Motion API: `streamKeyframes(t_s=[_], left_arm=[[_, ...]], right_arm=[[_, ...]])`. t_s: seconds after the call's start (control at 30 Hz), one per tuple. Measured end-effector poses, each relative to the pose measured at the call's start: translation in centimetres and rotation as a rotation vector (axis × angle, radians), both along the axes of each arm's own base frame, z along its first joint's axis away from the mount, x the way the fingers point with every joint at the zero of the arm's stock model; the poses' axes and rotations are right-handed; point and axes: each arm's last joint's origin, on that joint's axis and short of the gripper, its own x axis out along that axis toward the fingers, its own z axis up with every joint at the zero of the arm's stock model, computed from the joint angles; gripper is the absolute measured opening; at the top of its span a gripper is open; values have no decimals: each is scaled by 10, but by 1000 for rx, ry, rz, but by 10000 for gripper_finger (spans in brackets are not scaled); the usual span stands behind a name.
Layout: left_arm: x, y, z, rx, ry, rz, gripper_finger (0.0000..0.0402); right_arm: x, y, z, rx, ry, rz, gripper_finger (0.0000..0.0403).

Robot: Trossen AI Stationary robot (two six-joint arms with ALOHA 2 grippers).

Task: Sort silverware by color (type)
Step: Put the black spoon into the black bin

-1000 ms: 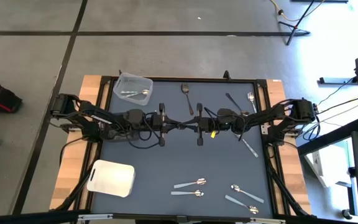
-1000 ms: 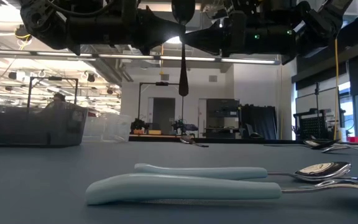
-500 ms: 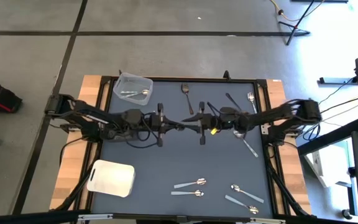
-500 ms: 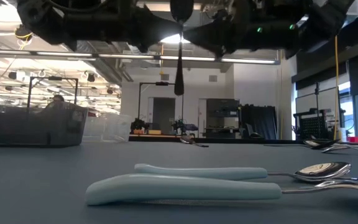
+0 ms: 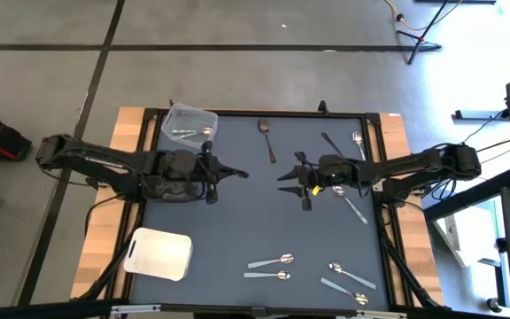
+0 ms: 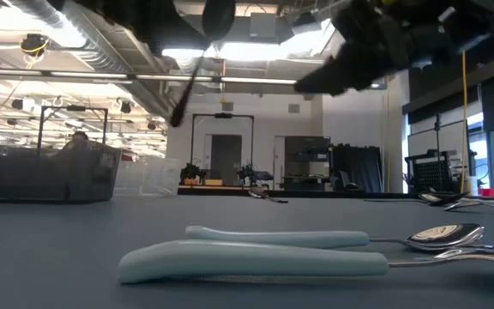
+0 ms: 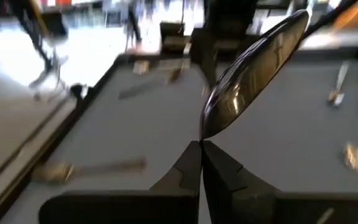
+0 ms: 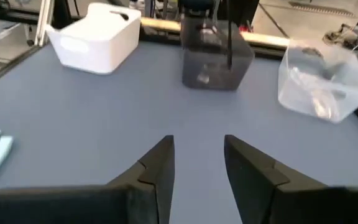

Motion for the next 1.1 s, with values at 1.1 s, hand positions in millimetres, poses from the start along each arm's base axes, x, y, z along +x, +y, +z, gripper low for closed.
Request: streamKeyframes(t_s=[1.1], left_arm=[[-80,-1,-56,-197,848,513,0]], right_arm=[[-20,-1,-34,37,31,-59,131]])
